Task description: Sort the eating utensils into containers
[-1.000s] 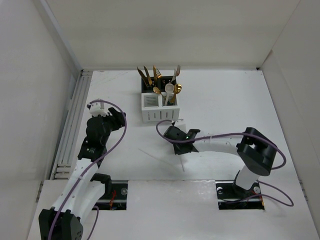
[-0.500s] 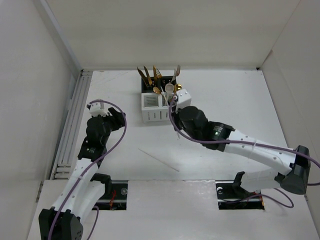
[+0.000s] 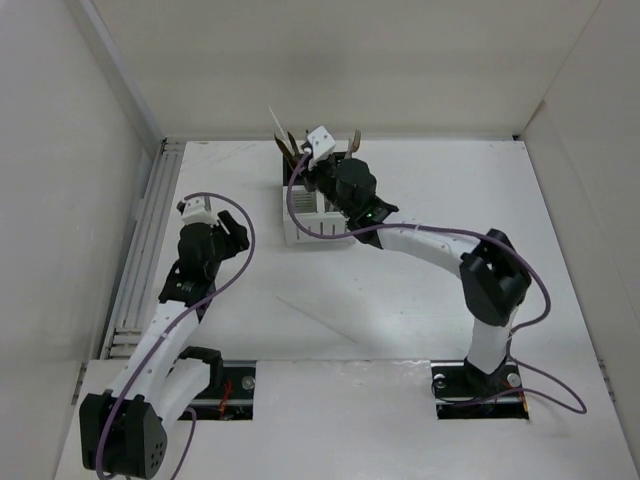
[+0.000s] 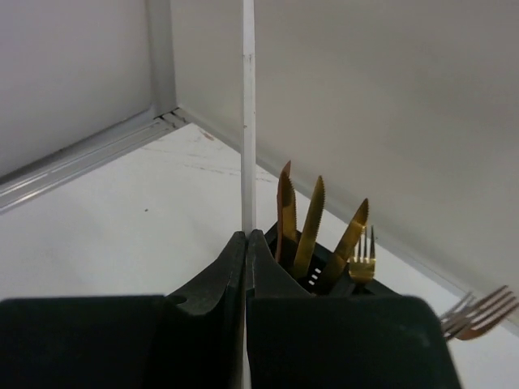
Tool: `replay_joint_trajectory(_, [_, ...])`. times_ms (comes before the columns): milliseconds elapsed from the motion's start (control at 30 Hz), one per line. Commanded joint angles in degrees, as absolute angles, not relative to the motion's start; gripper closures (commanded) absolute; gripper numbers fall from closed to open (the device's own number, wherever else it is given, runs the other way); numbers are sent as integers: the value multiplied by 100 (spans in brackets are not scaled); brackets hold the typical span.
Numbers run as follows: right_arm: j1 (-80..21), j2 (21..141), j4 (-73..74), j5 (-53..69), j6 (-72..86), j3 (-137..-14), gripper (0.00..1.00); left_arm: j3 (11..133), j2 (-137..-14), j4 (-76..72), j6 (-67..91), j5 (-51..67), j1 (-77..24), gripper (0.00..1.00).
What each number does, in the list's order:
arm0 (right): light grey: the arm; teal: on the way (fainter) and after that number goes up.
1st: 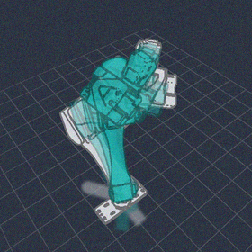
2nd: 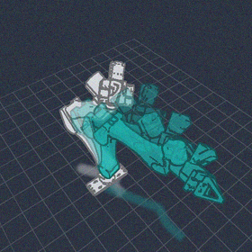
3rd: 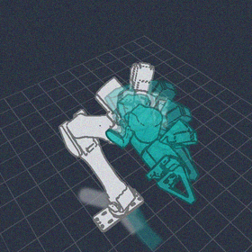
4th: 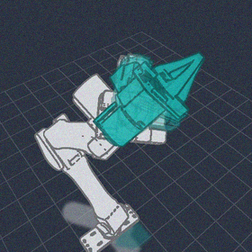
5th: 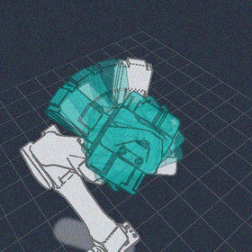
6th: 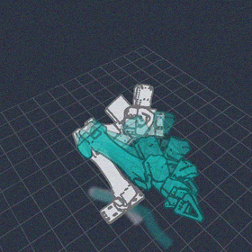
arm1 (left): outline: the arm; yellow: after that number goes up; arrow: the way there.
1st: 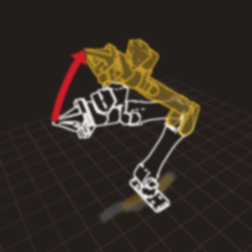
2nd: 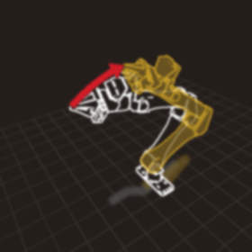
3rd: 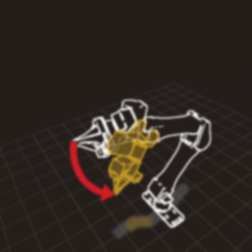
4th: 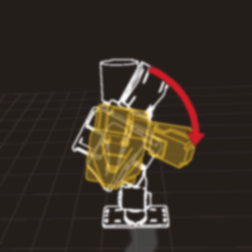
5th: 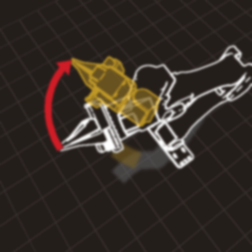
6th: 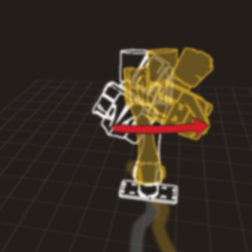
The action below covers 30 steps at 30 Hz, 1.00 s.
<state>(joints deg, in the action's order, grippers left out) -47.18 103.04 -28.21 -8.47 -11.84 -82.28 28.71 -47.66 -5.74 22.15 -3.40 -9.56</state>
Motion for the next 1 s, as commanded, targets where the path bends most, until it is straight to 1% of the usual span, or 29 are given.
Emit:
replay_joint_trajectory(0, [-4475,10616,-4875,236,-968,-8034,100,3217,-4930,-545,2004,-650,-888,45])
replay_joint_trajectory(67, [-4421,10906,-5176,395,-634,-8033,100,3270,-5070,-545,2004,-703,-888,43])
replay_joint_trajectory(200, [-4359,11118,-5536,650,-185,-7832,100,3270,-5211,-667,1951,-765,-888,43])
replay_joint_trajectory(400, [-4359,11294,-5537,581,-70,-7287,99,3270,-5265,-721,1898,-826,-888,42])
replay_joint_trajectory(433, [-4298,11294,-5598,510,-9,-7130,85,3270,-5265,-721,1898,-826,-888,42])
replay_joint_trajectory(467, [-4298,11294,-5599,510,-9,-7076,73,3270,-5265,-773,1898,-826,-888,42])
replay_joint_trajectory(500, [-4298,11216,-5503,414,-9,-7075,66,3270,-5265,-773,1898,-826,-888,42])
replay_joint_trajectory(533, [-4298,11163,-5267,361,-9,-7075,54,3270,-5212,-834,1838,-826,-888,42])
replay_joint_trajectory(567, [-4298,11110,-5143,291,-9,-7075,44,3270,-5212,-835,1837,-765,-888,42])
replay_joint_trajectory(600, [-4298,11048,-5055,290,-9,-7075,38,3209,-5160,-887,1837,-765,-888,42])
replay_joint_trajectory(700, [-4298,10662,-5001,290,-70,-6935,26,3155,-5046,-940,1784,-765,-888,42])
replay_joint_trajectory(733, [-4350,10426,-4905,290,-201,-6935,24,3103,-5045,-993,1784,-765,-888,42])
replay_joint_trajectory(767, [-4403,10293,-4600,290,-341,-6935,20,3103,-4897,-993,1784,-765,-888,42])
replay_joint_trajectory(833, [-4683,9977,-4256,19,-693,-6935,18,3050,-4773,-1055,1784,-712,-888,42])
replay_joint_trajectory(867, [-4806,9601,-4097,-104,-973,-6856,18,2998,-4703,-1055,1784,-712,-888,42])
replay_joint_trajectory(900, [-5025,9389,-3695,-323,-1045,-6803,14,2936,-4554,-1124,1784,-712,-835,42])
replay_joint_trajectory(967, [-5185,8854,-2992,-325,-1098,-6750,12,2866,-4404,-1125,1784,-712,-835,41])
